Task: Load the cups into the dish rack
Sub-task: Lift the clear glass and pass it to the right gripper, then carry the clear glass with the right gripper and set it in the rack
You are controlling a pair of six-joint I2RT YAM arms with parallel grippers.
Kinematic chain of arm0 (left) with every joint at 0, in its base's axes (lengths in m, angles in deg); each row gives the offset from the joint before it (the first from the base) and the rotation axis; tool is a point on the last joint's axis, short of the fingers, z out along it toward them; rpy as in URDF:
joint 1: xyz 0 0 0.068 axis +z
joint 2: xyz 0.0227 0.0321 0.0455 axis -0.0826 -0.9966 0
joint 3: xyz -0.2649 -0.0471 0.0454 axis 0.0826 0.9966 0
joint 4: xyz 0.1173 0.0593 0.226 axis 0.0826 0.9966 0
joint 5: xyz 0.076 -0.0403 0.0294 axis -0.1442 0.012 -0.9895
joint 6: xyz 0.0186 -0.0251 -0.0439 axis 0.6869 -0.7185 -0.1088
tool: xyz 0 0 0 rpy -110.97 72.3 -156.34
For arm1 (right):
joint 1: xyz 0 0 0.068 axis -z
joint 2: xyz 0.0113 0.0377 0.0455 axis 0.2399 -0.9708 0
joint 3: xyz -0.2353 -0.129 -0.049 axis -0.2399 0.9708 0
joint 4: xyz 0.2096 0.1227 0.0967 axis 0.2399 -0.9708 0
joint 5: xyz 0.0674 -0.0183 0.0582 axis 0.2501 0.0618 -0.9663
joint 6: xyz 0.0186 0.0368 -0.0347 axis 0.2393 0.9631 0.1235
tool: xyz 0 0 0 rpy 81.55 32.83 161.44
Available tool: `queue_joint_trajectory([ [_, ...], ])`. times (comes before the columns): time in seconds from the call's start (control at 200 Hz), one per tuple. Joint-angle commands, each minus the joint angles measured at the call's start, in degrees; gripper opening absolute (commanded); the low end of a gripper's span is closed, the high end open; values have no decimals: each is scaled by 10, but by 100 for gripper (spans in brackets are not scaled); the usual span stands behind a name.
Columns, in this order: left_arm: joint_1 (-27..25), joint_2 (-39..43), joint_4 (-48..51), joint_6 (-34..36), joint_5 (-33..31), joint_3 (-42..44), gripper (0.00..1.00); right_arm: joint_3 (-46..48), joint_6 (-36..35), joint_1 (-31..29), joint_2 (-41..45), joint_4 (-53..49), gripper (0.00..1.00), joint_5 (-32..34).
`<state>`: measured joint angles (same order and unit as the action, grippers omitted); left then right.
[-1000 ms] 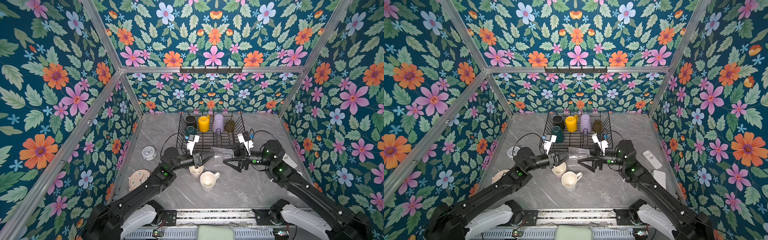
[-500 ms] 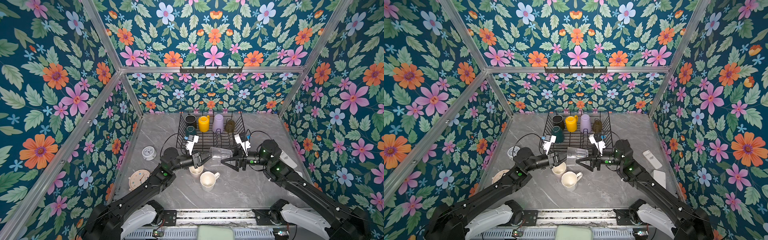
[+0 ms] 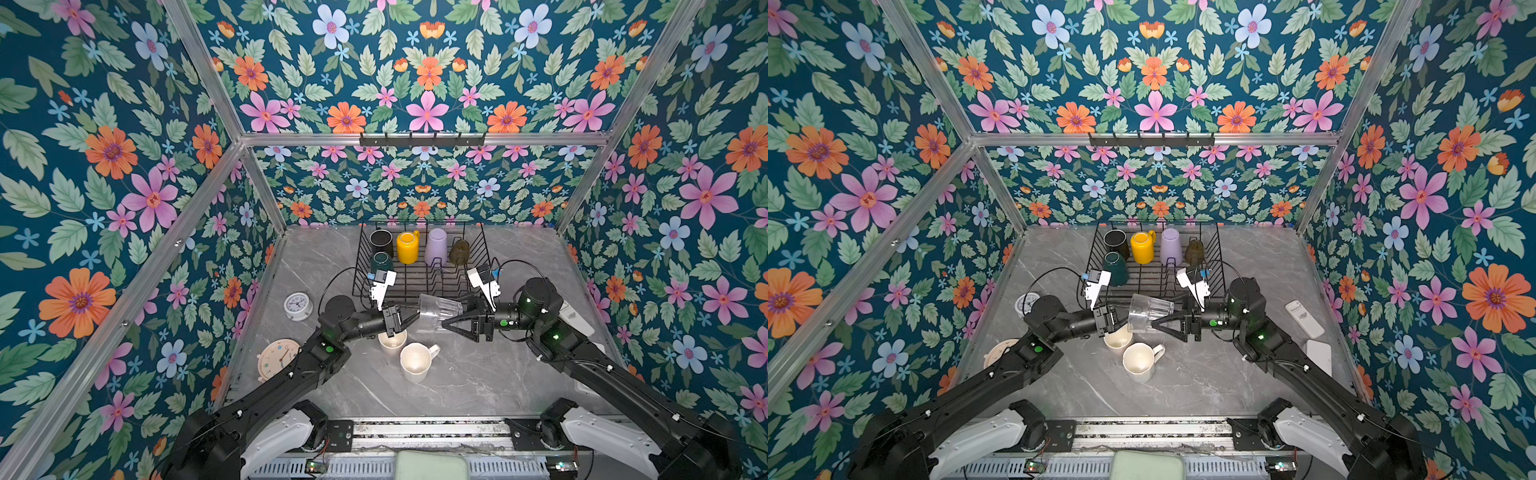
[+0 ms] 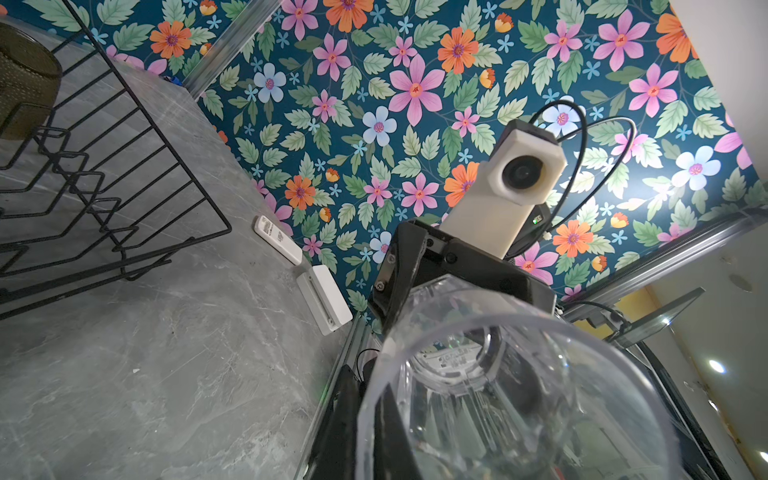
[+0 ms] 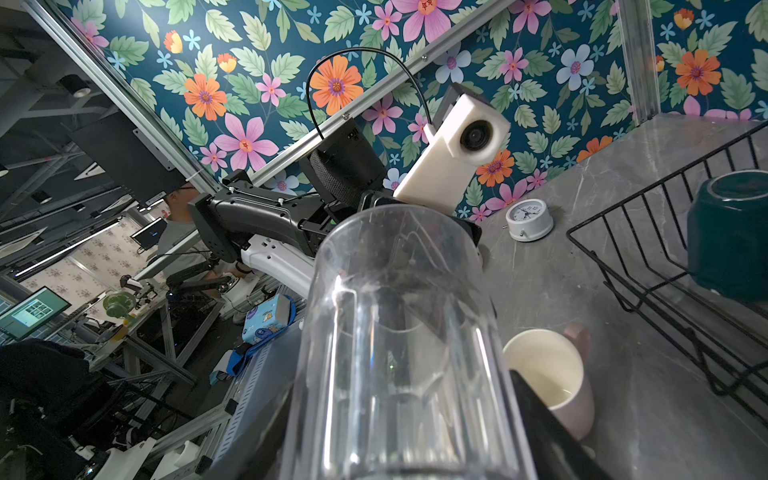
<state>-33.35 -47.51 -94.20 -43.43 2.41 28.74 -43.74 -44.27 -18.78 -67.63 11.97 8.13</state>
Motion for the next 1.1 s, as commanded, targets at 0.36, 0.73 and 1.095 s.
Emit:
queue_joint_trajectory([
  [0.36, 6, 15, 2, 13, -9, 0, 6, -32, 26, 0, 15, -88, 0, 136],
  [0.73, 12, 34, 69, 49, -22, -6, 64, -101, 15, 1, 38, -207, 0, 200],
  [1.095, 25, 120, 314, 177, -207, -48, 97, -232, -61, 47, 24, -461, 0, 373],
])
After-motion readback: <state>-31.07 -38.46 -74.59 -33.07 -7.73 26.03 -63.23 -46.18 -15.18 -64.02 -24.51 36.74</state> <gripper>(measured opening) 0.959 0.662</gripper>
